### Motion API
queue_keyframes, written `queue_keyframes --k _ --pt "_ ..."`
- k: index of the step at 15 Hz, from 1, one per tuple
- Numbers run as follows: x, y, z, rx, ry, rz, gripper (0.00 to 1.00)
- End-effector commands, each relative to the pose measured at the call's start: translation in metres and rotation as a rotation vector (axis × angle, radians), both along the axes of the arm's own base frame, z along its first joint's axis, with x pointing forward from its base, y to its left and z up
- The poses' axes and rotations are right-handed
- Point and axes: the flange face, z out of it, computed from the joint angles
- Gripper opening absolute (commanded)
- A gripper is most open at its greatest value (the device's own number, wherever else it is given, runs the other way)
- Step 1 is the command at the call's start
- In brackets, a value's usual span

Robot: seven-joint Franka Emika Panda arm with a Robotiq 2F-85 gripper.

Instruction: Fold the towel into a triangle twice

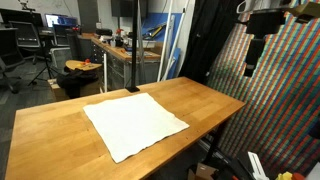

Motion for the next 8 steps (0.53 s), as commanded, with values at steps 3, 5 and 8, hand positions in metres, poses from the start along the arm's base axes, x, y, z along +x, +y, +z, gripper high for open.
queue_keyframes --k 3,5,8 --pt "-0.0001 -0.0006 0.0083 -0.002 -0.017 -0.001 1.00" --pt "-0.0001 -0.0007 0.0096 -0.002 -0.020 -0.002 1.00" --pt "0.0008 -0.0007 0.0081 -0.019 -0.029 -0.011 1.00"
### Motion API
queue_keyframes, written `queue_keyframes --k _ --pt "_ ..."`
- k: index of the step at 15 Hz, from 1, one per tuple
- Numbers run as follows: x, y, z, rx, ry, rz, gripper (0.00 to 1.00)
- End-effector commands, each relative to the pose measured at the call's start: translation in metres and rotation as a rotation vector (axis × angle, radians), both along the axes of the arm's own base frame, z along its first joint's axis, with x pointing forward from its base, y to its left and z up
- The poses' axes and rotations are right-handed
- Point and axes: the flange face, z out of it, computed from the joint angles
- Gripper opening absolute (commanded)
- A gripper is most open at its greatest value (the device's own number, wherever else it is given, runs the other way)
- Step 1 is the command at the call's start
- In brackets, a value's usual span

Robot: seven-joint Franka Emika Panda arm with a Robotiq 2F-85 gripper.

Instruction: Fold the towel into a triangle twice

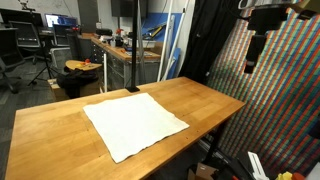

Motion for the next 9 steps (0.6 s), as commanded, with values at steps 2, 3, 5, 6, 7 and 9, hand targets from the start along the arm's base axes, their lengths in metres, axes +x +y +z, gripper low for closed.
queue_keyframes --k 2,3,5,6,7,9 --pt "0.004 0.002 -0.006 -0.011 -0.009 -0.083 1.00" --pt "0.004 0.003 -0.009 0.010 -0.010 -0.117 1.00" --pt "0.007 0.008 -0.017 0.042 -0.005 -0.209 1.00" --pt "0.008 0.011 -0.021 0.061 0.000 -0.251 1.00" --pt "0.009 0.013 -0.024 0.078 0.002 -0.293 1.00" --pt "0.015 0.018 -0.034 0.126 0.009 -0.407 1.00"
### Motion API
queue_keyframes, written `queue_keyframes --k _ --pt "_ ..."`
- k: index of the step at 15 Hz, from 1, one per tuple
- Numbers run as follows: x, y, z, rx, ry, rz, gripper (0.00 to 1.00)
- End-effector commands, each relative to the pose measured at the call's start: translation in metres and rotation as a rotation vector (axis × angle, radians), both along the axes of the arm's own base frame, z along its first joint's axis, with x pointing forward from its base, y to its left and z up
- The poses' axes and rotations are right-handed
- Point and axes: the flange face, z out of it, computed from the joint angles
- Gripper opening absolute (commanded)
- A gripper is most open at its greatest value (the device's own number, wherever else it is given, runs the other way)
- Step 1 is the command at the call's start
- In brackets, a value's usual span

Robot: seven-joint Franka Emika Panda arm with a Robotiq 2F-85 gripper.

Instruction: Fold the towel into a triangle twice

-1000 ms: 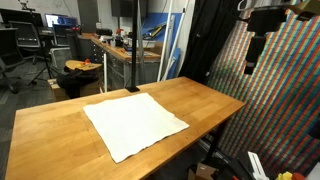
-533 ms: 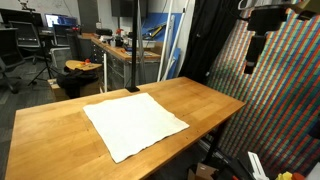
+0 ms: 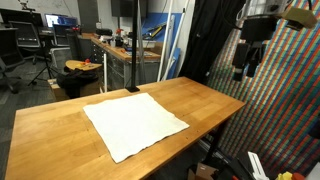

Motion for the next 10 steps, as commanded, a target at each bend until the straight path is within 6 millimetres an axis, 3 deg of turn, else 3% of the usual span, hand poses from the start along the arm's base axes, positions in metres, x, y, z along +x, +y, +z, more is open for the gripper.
queue_keyframes --k 1,10 --pt "0.012 0.007 -0.011 0.072 -0.014 -0.189 1.00" --pt "0.043 0.020 -0.056 0.301 -0.036 -0.588 1.00"
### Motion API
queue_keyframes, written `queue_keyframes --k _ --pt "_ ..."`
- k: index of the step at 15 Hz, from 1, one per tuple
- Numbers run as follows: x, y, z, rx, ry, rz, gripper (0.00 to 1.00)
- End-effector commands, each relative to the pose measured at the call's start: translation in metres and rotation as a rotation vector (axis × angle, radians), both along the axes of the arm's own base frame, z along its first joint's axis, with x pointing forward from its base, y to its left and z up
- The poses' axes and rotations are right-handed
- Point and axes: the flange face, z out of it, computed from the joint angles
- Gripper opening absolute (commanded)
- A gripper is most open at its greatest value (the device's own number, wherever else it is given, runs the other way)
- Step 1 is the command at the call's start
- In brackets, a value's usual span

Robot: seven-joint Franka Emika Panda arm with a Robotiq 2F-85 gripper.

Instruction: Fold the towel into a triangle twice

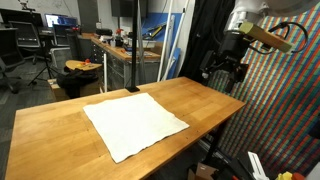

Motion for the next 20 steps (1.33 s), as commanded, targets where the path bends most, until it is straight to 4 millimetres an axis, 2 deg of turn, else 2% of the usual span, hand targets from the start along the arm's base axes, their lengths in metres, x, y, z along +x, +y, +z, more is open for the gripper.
queue_keyframes --k 1,7,15,20 --pt "0.010 0.001 -0.011 0.066 -0.028 -0.142 1.00" --pt "0.019 -0.002 -0.043 0.092 -0.045 -0.236 1.00" --pt "0.052 -0.020 -0.080 0.005 -0.147 -0.332 1.00" --pt "0.059 -0.026 -0.118 -0.031 -0.127 -0.361 1.00"
